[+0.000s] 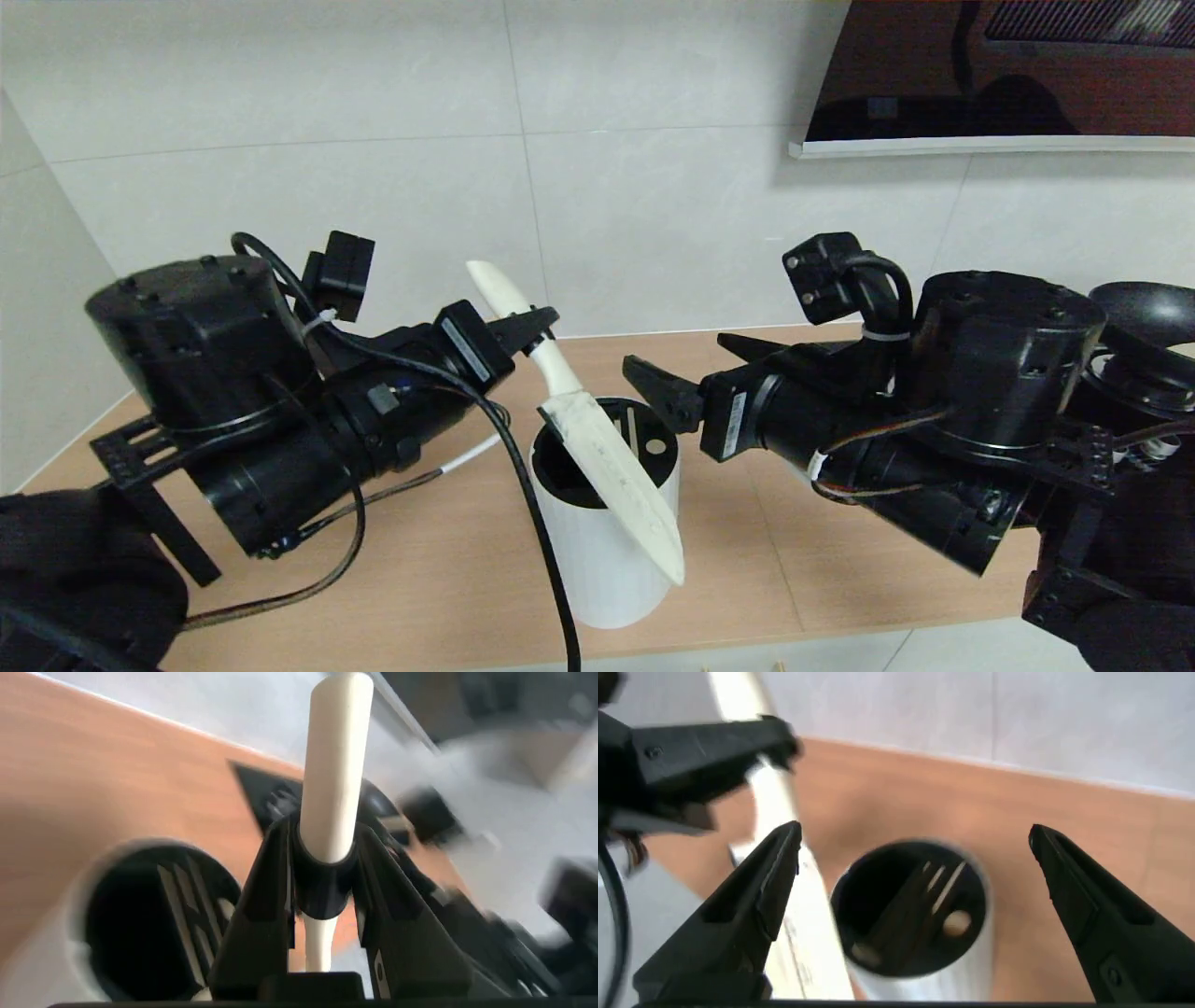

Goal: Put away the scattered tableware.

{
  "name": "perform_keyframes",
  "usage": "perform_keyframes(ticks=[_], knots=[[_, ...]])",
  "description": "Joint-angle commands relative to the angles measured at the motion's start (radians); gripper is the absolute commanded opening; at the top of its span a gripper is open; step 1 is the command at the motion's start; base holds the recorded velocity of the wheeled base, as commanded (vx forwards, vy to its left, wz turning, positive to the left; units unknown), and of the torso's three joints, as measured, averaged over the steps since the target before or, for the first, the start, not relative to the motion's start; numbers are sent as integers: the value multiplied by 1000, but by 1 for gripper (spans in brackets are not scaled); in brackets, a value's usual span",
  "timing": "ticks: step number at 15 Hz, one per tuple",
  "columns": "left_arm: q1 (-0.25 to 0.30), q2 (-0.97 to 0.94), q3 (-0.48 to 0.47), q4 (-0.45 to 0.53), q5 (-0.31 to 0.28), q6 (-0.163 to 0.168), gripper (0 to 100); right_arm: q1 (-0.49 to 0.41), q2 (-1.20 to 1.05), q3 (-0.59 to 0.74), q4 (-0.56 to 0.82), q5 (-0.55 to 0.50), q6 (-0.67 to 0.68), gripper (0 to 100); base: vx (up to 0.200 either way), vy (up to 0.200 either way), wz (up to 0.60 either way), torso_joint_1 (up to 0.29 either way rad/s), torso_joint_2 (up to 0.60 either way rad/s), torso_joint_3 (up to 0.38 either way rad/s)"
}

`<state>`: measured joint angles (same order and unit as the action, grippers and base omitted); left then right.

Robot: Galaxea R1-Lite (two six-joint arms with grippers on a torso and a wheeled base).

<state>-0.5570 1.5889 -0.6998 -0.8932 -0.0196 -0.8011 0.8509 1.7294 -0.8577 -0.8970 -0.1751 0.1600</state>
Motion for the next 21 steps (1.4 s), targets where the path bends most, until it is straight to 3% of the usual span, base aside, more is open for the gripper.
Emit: perform_keyframes(ticks=[1,4,5,7,9,10,11,12,13,14,15,16,17,18,19,21], knots=[[11,-72,-127,137,109,10,0,-23,-25,-8,0,0,-7,100,0,0,0,0,0,0],[11,-110,-207,284,185,29,0,-32,-22,-9,6,0,-7,100,0,0,0,0,0,0],[11,-122,-218,319,219,69,0,-32,-21,-9,6,0,-7,100,0,0,0,0,0,0],[-11,-121,-247,332,319,191,0,-32,-21,-8,6,0,-8,100,0,0,0,0,0,0],[-73,-113,-262,335,432,324,0,-33,-24,-6,6,0,-8,100,0,0,0,0,0,0],[-77,-113,-262,335,435,329,0,-33,-24,-6,6,0,-8,100,0,0,0,0,0,0],[-136,-96,-264,329,547,418,0,-33,-25,-6,6,0,-8,100,0,0,0,0,0,0],[-156,-84,-257,319,598,444,0,-33,-25,-6,6,0,-8,100,0,0,0,0,0,0],[-175,-72,-250,293,633,459,0,-33,-22,-6,6,0,-8,100,0,0,0,0,0,0],[-187,-63,-219,221,650,497,0,-33,-19,-3,6,0,-13,100,0,0,0,0,0,0],[-195,-55,-188,146,653,559,0,-33,-17,-1,6,0,-20,100,0,0,0,0,0,0],[-196,-52,-182,129,653,569,0,-33,-16,0,6,-1,-22,100,0,0,0,0,0,0],[-208,-7,-141,-20,673,651,0,-33,-14,0,6,0,-22,100,0,0,0,0,0,0],[-210,8,-133,-59,685,674,0,-33,-13,0,6,0,-22,100,0,0,0,0,0,0],[-212,42,-115,-150,702,731,0,-36,-13,-1,6,0,-22,100,0,0,0,0,0,0],[-222,65,-104,-210,704,750,0,-42,-5,-1,6,0,-22,100,0,0,0,0,0,0]])
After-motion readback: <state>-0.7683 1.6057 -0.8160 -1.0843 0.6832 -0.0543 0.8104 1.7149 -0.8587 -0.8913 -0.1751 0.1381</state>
